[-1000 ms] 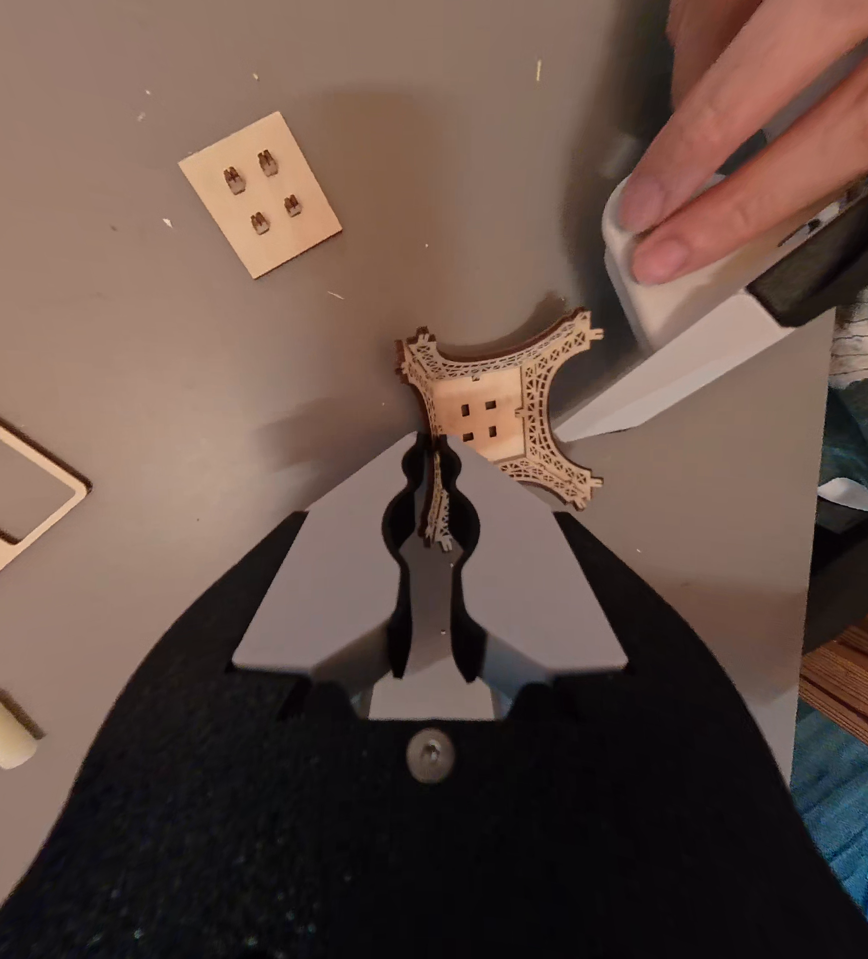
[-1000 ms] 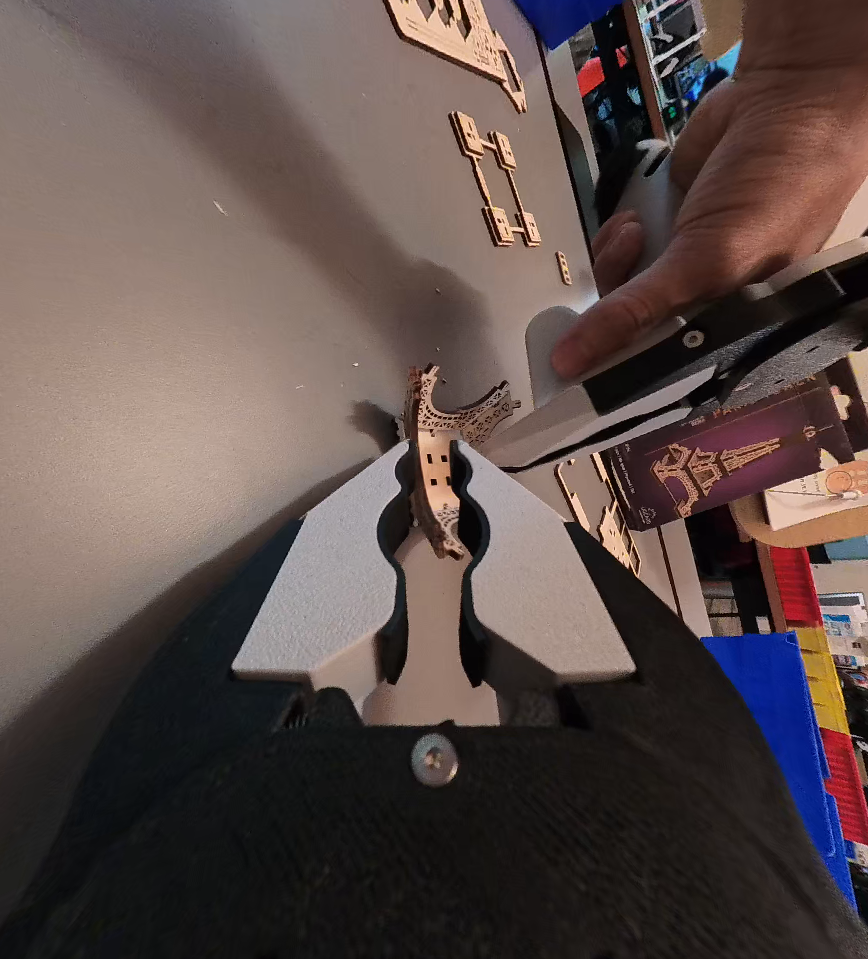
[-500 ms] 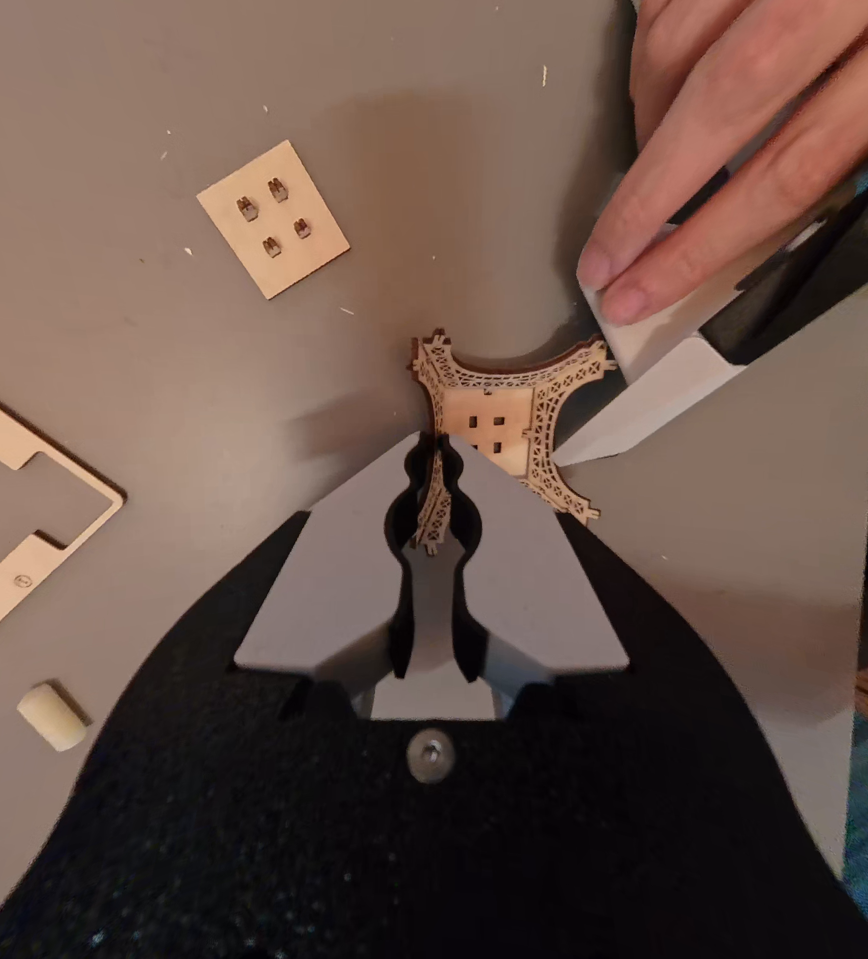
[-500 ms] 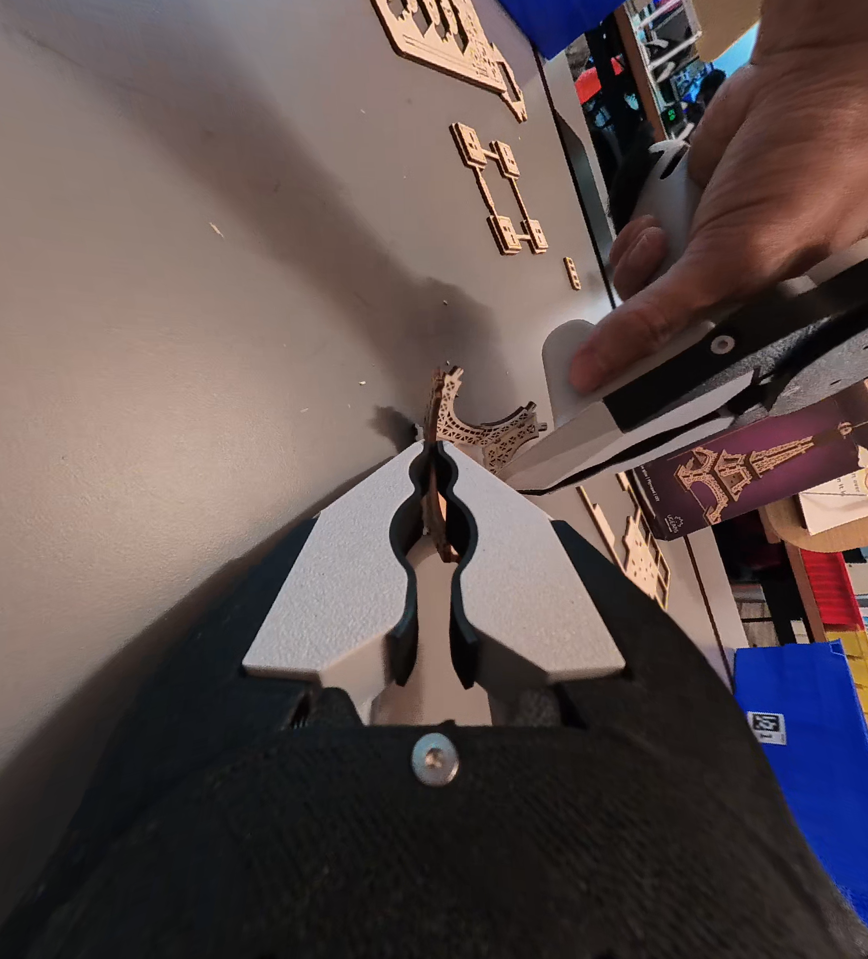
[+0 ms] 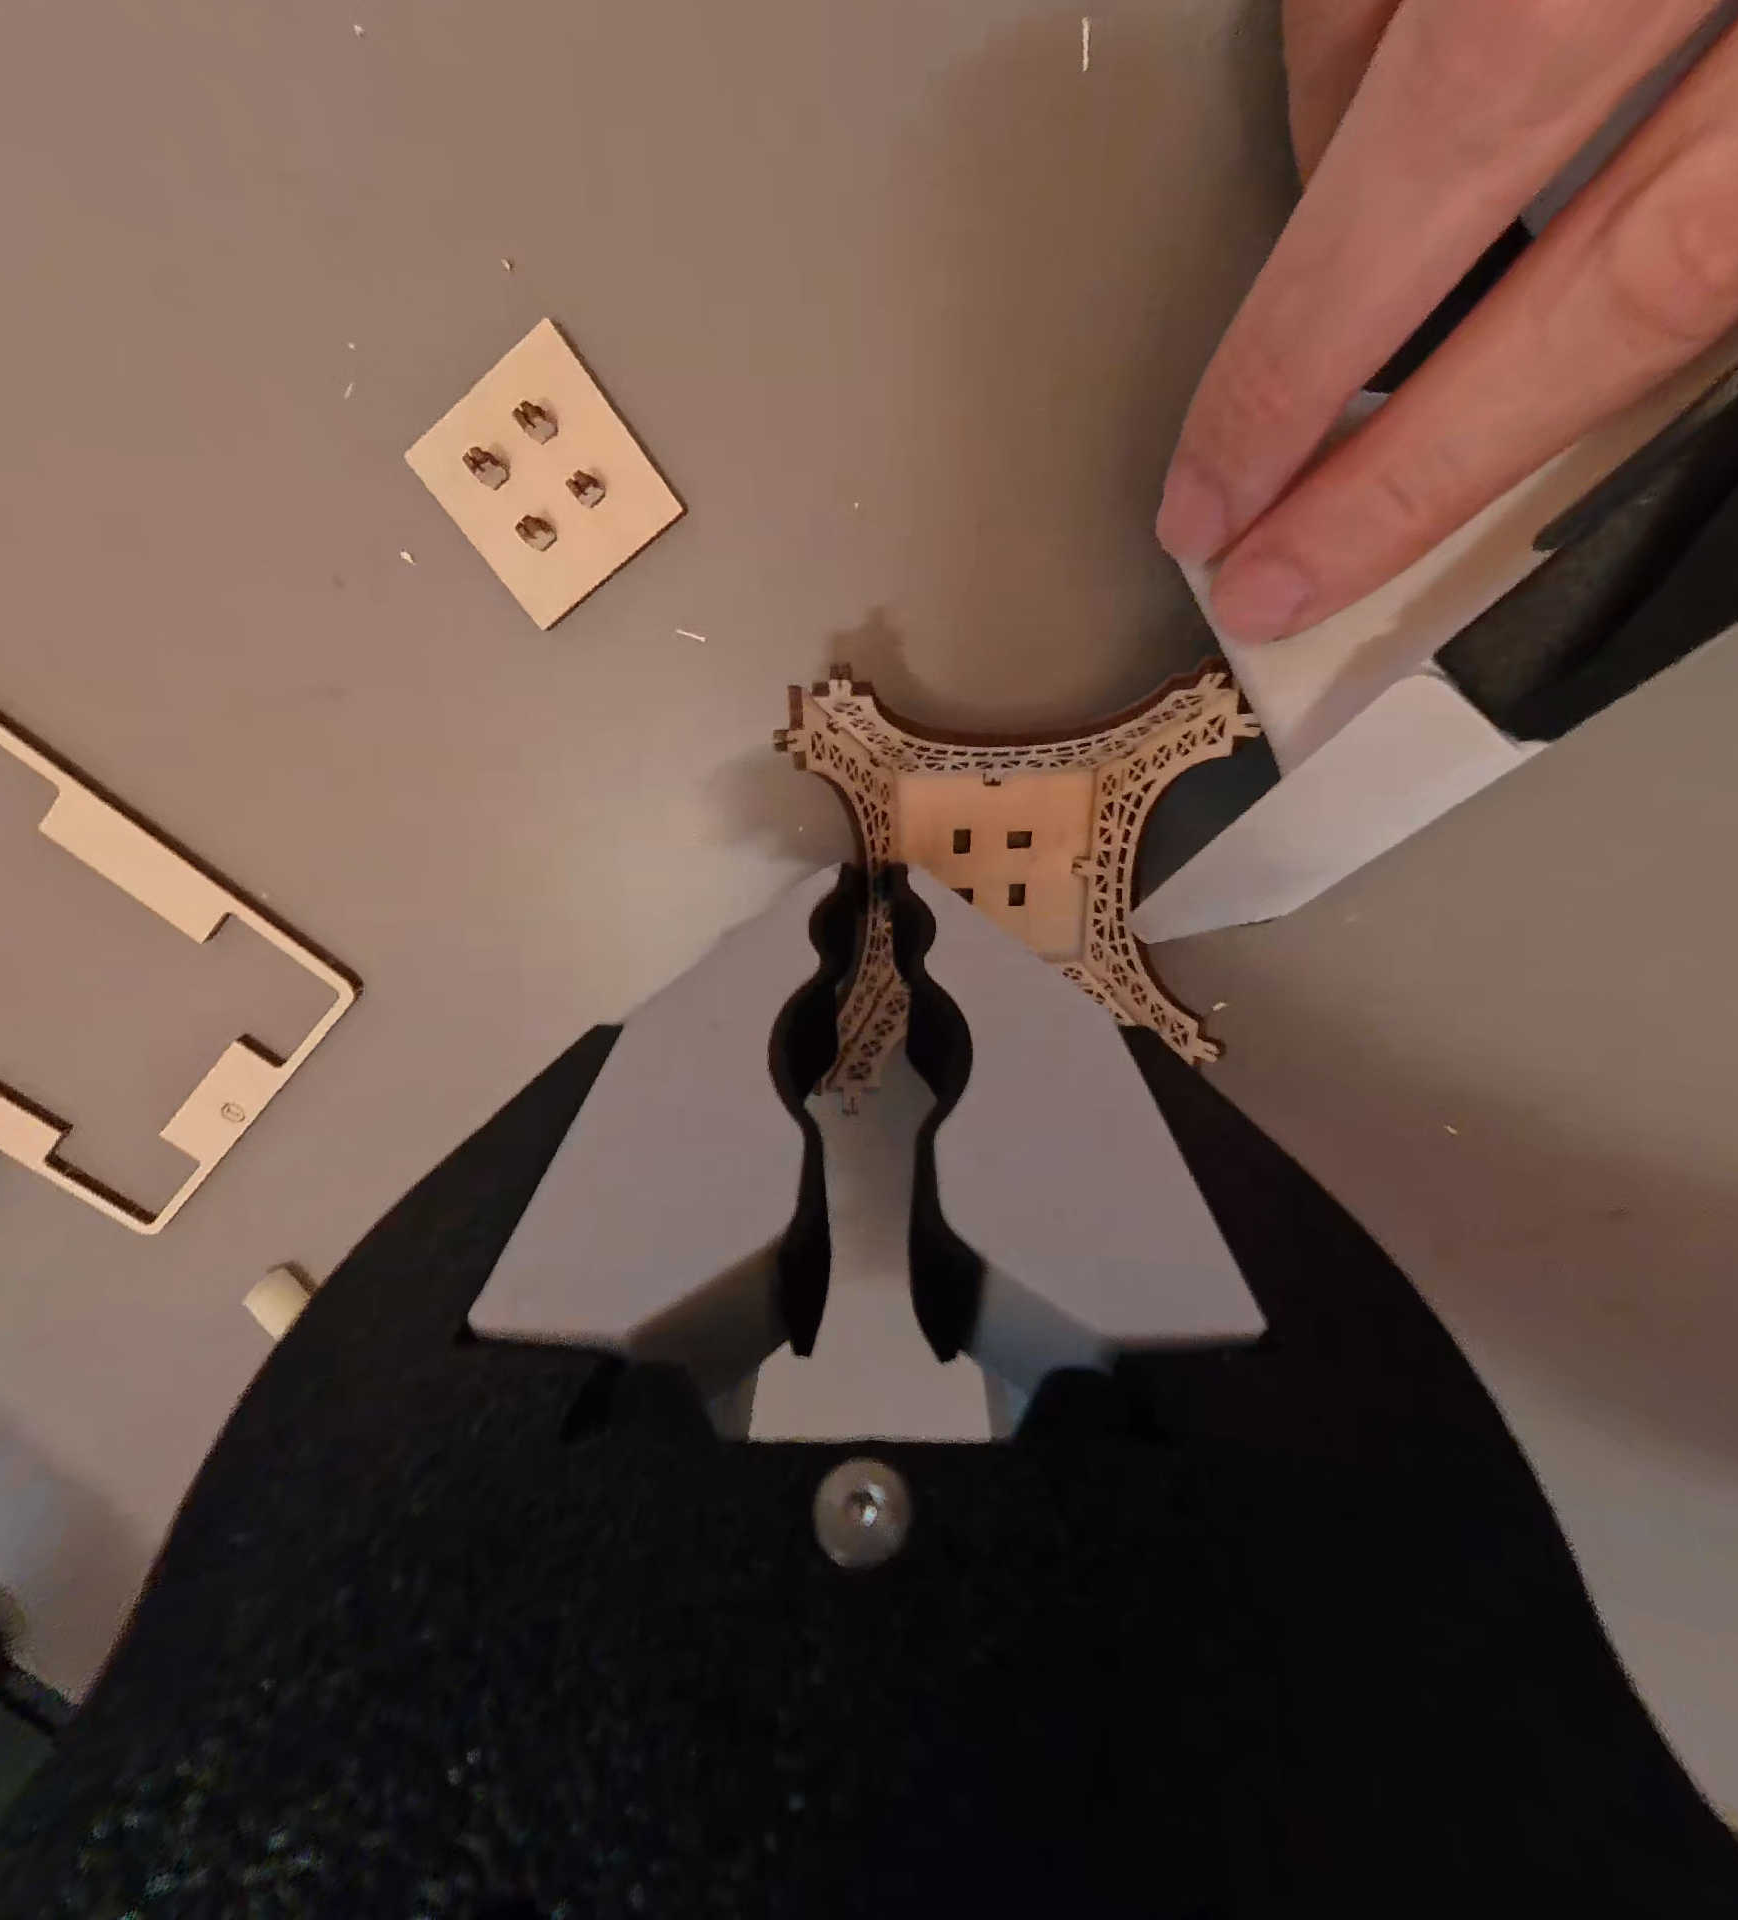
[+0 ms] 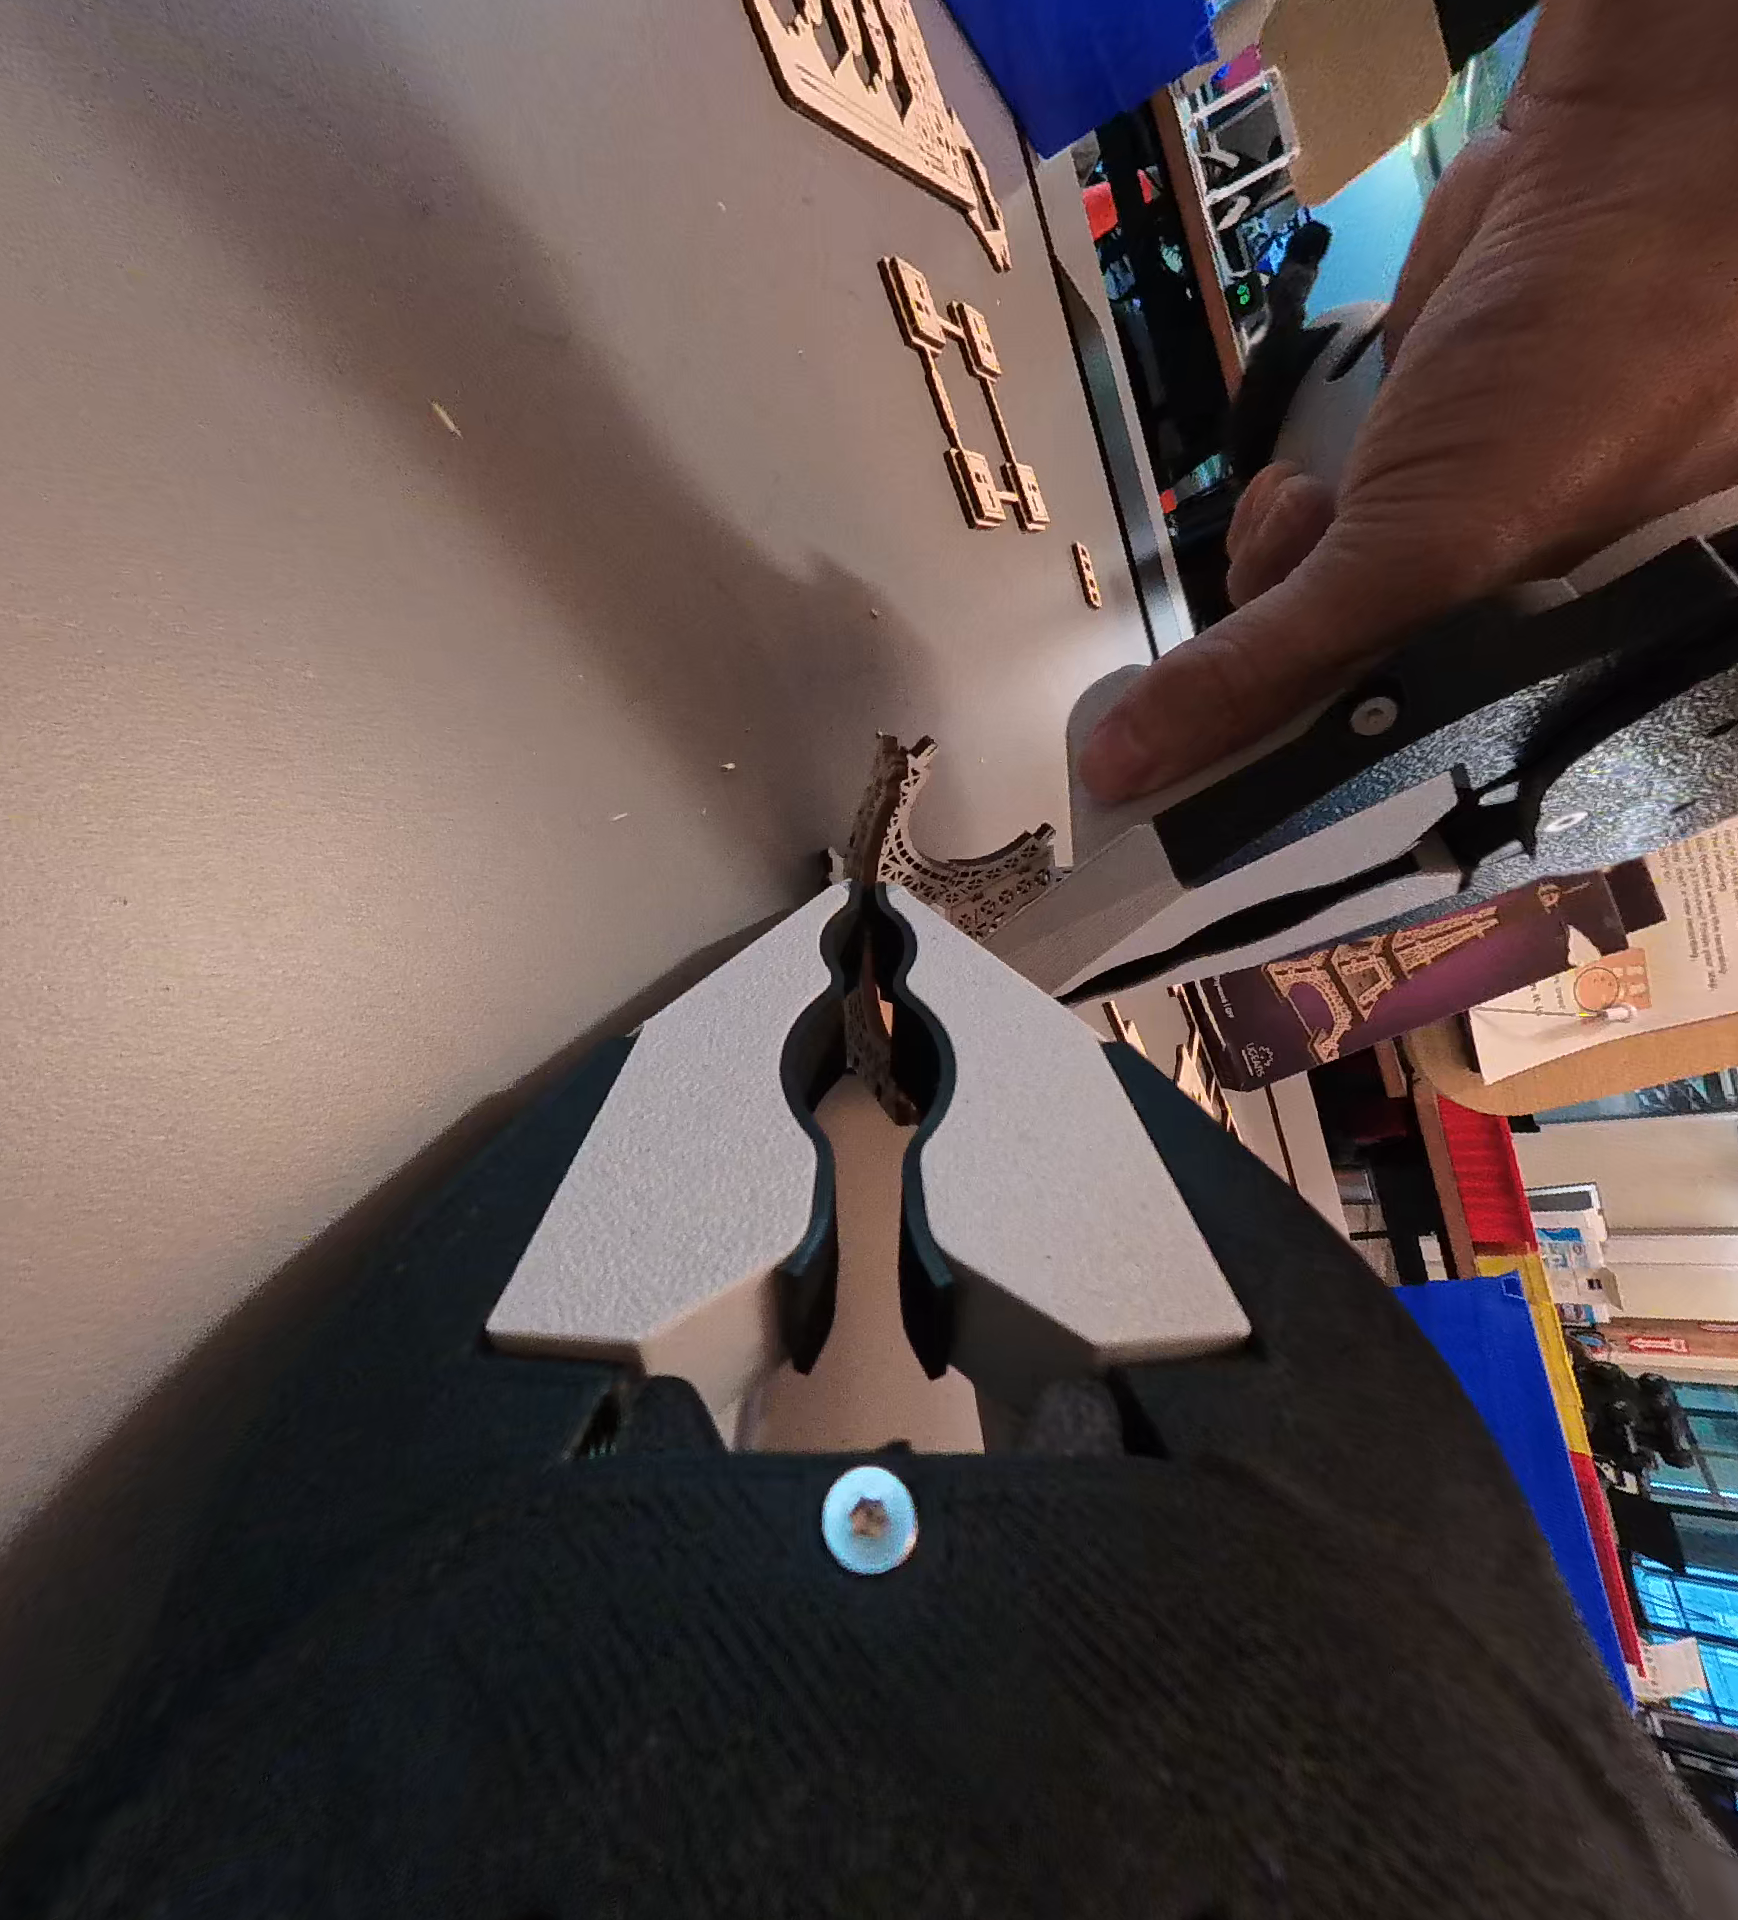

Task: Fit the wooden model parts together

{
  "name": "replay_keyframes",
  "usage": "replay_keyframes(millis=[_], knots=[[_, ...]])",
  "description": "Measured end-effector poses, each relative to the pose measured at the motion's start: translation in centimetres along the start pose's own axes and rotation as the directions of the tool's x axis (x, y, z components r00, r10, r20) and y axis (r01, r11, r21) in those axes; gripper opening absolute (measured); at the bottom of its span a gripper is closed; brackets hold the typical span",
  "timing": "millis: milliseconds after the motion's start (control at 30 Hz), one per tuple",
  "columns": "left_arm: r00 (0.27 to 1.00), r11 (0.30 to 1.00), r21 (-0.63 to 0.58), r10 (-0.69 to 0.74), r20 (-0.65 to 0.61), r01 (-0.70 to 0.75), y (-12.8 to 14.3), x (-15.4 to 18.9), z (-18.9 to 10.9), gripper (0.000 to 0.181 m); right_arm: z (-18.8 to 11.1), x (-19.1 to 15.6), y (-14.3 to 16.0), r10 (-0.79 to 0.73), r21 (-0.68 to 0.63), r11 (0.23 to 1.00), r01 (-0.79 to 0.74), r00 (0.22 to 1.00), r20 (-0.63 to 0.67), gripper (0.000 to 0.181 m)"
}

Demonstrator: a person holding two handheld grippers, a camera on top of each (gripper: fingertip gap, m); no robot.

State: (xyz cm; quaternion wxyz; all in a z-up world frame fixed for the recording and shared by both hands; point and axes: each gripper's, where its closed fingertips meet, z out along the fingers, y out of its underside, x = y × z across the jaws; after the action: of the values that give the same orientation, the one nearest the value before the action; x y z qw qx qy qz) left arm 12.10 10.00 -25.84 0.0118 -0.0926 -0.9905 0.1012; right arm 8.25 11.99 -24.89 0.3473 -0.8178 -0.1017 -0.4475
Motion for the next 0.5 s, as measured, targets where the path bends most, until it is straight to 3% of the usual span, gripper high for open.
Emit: replay_keyframes(millis=[500], knots=[[1.0,0.994,-0.113,0.012,0.014,-0.01,0.12,0.0,0.03,0.004,0.42,-0.21,-0.46,-0.015,0.006,1.0,0.015,1.0,-0.004,0.0]])
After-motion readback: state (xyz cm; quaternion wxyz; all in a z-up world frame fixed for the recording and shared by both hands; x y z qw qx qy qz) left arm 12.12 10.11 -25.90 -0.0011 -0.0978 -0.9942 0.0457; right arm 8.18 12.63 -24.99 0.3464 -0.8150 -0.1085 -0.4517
